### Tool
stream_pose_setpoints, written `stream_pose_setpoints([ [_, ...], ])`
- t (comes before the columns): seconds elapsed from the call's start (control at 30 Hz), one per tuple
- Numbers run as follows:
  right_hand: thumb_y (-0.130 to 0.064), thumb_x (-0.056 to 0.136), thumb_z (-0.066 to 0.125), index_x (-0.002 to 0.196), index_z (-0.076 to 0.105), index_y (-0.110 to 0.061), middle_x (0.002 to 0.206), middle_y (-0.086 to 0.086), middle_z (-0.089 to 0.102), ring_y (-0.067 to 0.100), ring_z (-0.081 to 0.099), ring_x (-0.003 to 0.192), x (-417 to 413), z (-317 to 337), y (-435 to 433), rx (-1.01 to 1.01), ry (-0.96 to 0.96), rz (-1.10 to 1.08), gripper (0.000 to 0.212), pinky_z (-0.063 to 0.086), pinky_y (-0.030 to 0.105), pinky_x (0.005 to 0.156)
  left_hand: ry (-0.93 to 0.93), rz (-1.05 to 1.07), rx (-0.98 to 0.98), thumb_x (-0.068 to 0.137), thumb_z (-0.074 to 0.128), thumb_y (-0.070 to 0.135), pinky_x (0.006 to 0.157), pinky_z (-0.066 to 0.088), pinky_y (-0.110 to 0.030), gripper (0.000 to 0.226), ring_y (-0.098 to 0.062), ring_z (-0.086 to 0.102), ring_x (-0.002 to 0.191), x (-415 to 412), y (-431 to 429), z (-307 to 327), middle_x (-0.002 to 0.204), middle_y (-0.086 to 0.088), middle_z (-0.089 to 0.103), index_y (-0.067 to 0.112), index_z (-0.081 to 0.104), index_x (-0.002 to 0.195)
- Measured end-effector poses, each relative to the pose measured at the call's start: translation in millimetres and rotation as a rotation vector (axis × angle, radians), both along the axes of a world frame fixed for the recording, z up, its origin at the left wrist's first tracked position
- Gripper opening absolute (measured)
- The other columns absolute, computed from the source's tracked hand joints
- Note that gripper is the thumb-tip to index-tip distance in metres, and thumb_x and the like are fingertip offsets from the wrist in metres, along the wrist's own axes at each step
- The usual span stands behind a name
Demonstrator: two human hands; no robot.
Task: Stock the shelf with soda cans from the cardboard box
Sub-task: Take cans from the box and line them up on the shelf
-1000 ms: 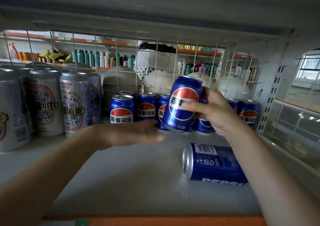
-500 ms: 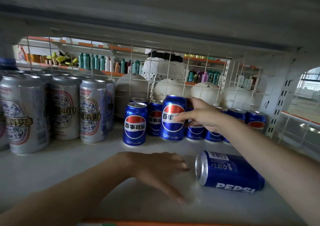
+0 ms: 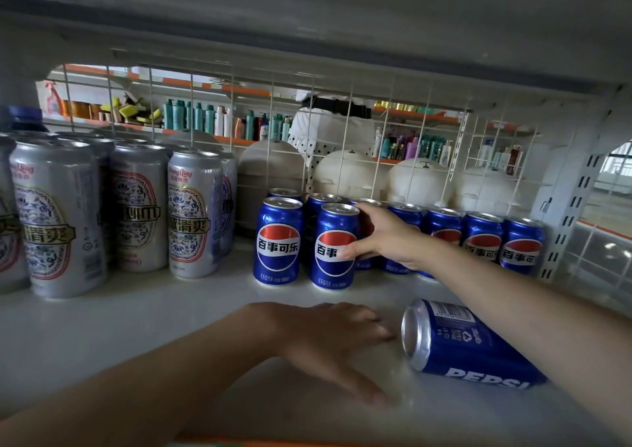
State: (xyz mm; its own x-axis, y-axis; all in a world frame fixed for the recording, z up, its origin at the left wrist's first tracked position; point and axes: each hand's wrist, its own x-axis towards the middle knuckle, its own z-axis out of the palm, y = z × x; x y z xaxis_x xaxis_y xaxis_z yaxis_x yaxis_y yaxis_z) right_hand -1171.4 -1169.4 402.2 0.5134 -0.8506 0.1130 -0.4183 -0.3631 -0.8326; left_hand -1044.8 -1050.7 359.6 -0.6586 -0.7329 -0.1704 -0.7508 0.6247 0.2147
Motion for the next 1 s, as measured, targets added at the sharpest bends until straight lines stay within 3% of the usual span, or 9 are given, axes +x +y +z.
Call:
stream_pose_setpoints([
  [0.1,-0.003,0.063,0.083,0.135,0.043,-0.014,0.125,-0.002,0.057,0.018,0.054,0.117,4.5,-1.9,-1.4,-0.020,-0.006,0.030,0.083,0.050,0.038,0.094,0.001,0.010,0.017,0.080,0.051,0.060,0.115,0.011,-0.038,0.081,-0.013,0.003,0.142,-0.3,0.2,1.2,0.154,0.006,0.009,0.031,0.015,0.147],
  [0.23,-0.009,0.064,0.084,0.139,0.038,-0.018,0.133,-0.005,0.047,0.013,0.044,0.123,7.5,-2.7,-2.7,-0.134,0.045,0.018,0.088,0.041,0.031,0.099,0.001,0.007,0.020,0.083,0.054,0.055,0.112,0.013,-0.034,0.079,-0.014,0.008,0.141,-2.0,2.4,4.3,0.153,0.003,0.012,0.028,0.016,0.147],
  [0.43,-0.015,0.063,0.085,0.133,0.044,-0.015,0.133,0.002,0.053,0.018,0.049,0.122,7.6,-5.4,-2.6,-0.301,0.088,0.010,0.081,0.041,0.038,0.103,0.008,0.009,0.032,0.085,0.055,0.054,0.109,0.011,-0.031,0.079,-0.012,0.005,0.141,-1.0,0.7,3.3,0.154,0.006,0.009,0.032,0.013,0.148],
  [0.63,-0.023,0.066,0.084,0.132,0.043,-0.018,0.128,-0.005,0.053,0.011,0.049,0.116,4.9,-8.2,-1.4,-0.317,0.111,0.017,0.077,0.041,0.029,0.097,0.018,0.001,0.036,0.084,0.055,0.054,0.106,0.009,-0.027,0.080,-0.011,0.003,0.142,-0.2,0.3,2.8,0.154,0.008,0.008,0.032,0.012,0.148],
  [0.77,-0.033,0.063,0.085,0.136,0.040,-0.018,0.137,0.000,0.050,0.018,0.048,0.123,2.2,-6.1,-5.3,-0.320,0.185,0.001,0.088,0.041,0.040,0.104,-0.003,0.009,0.026,0.084,0.055,0.054,0.106,0.008,-0.026,0.080,-0.011,0.004,0.142,-0.2,-1.8,-0.1,0.154,0.008,0.007,0.032,0.011,0.148],
  [0.87,-0.030,0.066,0.082,0.133,0.043,-0.022,0.129,0.004,0.055,0.022,0.055,0.115,-2.3,4.9,-5.1,-0.271,0.182,0.016,0.078,0.049,0.043,0.094,-0.009,0.001,0.008,0.079,0.051,0.059,0.108,0.008,-0.027,0.084,-0.011,0.004,0.142,-0.5,-0.3,0.8,0.154,0.008,0.008,0.032,0.011,0.148],
  [1.0,-0.018,0.084,0.067,0.129,0.049,-0.015,0.113,0.004,0.058,0.018,0.061,0.096,-13.1,20.0,7.7,-0.194,0.157,0.036,0.048,0.054,0.027,0.073,0.004,0.021,0.026,0.087,0.055,0.050,0.106,0.005,-0.022,0.078,-0.007,0.001,0.142,0.0,1.2,2.1,0.155,0.011,0.005,0.033,0.011,0.148],
])
